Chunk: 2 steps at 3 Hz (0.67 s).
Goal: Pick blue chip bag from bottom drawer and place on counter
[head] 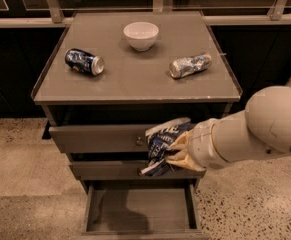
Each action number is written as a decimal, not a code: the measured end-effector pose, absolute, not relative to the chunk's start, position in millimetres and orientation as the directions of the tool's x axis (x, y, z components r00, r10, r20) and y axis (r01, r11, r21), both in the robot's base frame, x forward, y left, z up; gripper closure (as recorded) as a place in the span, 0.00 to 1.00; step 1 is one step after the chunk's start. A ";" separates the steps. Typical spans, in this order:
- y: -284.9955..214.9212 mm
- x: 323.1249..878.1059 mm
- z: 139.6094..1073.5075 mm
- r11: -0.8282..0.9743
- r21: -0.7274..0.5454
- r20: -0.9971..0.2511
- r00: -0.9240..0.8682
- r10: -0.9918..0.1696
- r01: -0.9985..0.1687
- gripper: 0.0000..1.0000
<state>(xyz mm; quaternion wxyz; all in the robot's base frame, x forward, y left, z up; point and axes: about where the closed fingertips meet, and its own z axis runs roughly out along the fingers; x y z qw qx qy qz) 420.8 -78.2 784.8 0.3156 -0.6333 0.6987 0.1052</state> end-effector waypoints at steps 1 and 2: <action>-77.5 412.0 846.3 0.152 -0.375 -0.488 0.056 -0.871 -0.914 1.00; -74.0 410.4 893.7 0.111 -0.475 -0.435 0.123 -0.892 -0.873 1.00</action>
Offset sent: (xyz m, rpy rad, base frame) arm -0.0114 0.0069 0.1663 -0.2060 -0.3506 0.0447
